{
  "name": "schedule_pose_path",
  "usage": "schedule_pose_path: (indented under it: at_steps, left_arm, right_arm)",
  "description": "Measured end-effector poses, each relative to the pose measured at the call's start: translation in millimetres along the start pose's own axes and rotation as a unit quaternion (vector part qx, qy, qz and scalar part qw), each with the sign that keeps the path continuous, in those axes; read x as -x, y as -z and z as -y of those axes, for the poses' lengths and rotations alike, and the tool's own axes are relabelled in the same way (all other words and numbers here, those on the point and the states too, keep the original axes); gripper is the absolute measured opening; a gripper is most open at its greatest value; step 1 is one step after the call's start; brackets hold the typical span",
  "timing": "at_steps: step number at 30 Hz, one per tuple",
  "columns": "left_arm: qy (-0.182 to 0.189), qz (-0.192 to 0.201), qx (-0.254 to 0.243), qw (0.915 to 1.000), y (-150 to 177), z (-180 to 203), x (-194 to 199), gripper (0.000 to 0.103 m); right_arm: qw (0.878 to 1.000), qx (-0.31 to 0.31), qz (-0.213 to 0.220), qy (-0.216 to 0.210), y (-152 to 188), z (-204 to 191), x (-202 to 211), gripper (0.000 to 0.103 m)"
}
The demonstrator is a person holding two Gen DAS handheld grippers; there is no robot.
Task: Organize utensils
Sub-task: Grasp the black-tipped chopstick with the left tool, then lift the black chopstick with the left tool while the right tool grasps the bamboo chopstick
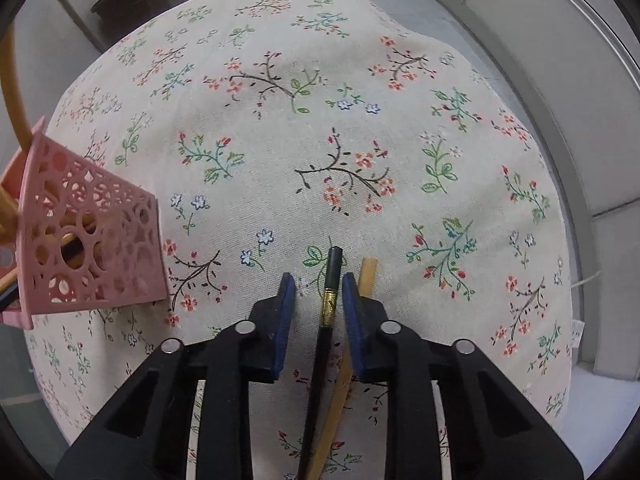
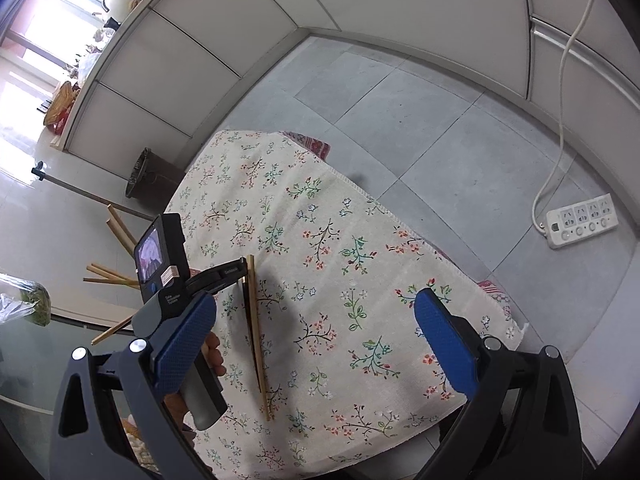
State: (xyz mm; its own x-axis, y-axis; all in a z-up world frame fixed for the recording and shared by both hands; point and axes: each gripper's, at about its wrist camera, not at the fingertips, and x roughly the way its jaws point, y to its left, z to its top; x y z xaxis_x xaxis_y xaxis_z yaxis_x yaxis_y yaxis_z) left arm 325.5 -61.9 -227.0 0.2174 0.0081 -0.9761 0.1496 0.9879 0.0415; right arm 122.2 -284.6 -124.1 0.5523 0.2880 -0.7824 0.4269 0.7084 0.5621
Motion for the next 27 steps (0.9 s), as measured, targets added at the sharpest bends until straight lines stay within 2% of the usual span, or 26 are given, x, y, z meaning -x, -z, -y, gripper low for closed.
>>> schedule_pose_path:
  at_steps: [2,3,6,7,11,17,24,27]
  left_arm:
    - [0.003,0.003,-0.014,0.9999,1.8,2.8,0.6,0.013]
    - [0.008,0.004,-0.020,0.9998,2.3,3.8,0.5,0.007]
    - [0.002,0.012,-0.037,0.9992,5.7,7.0,1.8,0.006]
    - [0.000,0.014,-0.040,0.9991,15.7,12.4,8.9,0.006]
    - [0.011,0.022,-0.038,0.9990,23.8,15.1,12.0,0.006]
    - [0.015,0.039,-0.061,0.9973,60.3,14.0,31.4,0.006]
    - [0.023,0.071,-0.059,0.9955,110.8,-17.5,72.8,0.006]
    - [0.031,0.093,-0.047,0.9941,128.8,-31.8,101.6,0.006]
  right_arm:
    - [1.000,-0.002,-0.003,0.005,-0.2,1.0,-3.2,0.097]
    - [1.000,-0.005,-0.008,0.005,-0.1,1.7,-5.8,0.097]
    - [1.000,-0.012,-0.019,0.007,0.7,3.4,-12.1,0.097]
    - [1.000,-0.013,-0.022,0.009,0.8,3.5,-14.1,0.097]
    - [0.999,-0.014,-0.022,0.025,-0.1,5.3,-20.5,0.097]
    - [0.999,-0.007,-0.029,0.042,1.4,-0.8,-31.9,0.097]
    - [0.993,0.061,-0.021,0.097,9.0,-34.4,-59.0,0.097]
    - [0.989,0.087,-0.050,0.108,12.7,-51.7,-87.5,0.097]
